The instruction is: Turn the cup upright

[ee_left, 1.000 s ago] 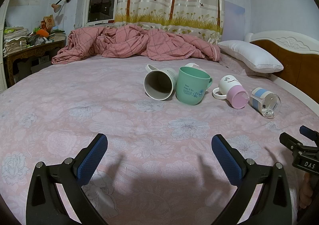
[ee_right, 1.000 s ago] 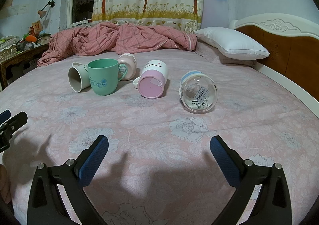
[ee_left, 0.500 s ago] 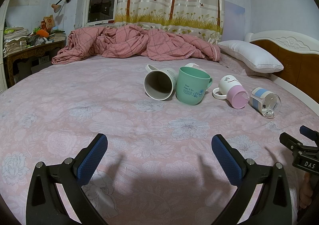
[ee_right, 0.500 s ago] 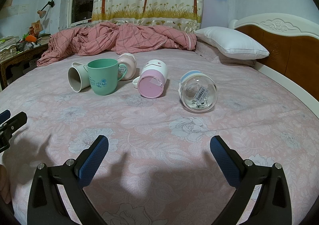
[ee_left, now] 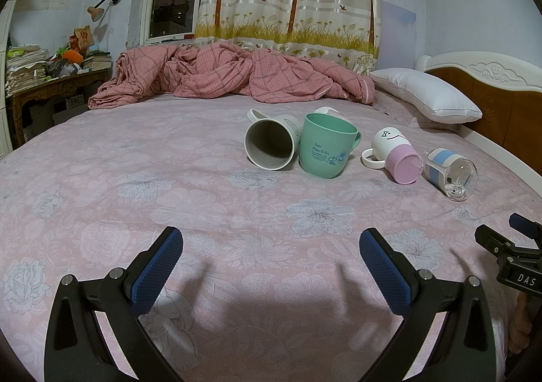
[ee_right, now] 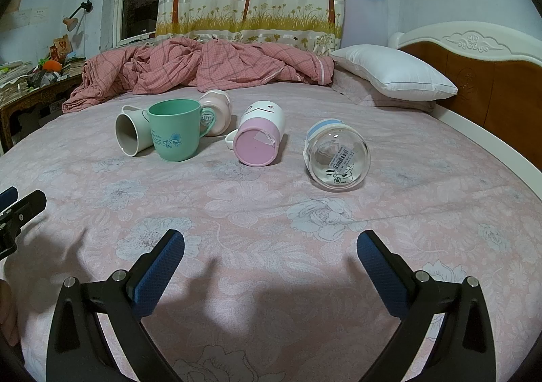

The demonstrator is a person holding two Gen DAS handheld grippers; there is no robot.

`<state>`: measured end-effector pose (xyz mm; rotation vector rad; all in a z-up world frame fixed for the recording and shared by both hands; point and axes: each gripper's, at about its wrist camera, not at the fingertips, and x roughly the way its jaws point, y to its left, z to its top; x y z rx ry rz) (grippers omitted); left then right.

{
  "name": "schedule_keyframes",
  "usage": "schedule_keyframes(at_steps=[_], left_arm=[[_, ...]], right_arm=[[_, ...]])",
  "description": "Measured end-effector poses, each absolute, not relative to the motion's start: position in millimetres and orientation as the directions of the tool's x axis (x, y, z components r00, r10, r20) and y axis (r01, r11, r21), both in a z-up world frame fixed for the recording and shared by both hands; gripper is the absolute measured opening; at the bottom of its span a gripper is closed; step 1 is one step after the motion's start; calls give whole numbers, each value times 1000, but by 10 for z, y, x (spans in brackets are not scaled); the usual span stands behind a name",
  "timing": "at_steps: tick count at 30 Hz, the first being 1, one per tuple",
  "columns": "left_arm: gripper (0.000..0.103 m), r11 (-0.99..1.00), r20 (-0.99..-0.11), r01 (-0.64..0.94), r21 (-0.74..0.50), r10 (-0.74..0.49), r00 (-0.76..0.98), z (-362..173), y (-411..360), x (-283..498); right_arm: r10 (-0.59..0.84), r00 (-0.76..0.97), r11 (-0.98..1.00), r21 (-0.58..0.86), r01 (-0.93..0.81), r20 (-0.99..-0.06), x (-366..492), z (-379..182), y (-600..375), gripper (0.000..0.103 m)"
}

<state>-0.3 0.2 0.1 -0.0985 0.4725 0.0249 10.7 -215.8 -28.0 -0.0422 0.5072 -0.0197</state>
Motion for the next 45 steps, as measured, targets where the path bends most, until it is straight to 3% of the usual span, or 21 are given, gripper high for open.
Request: schedule_keyframes(at_steps=[45], left_arm=[[103,997,-423,-54,-56,26,906,51,-9,-100]], right_arm=[[-3,879,999,-35,-16,-477,48,-219,-2159,103]])
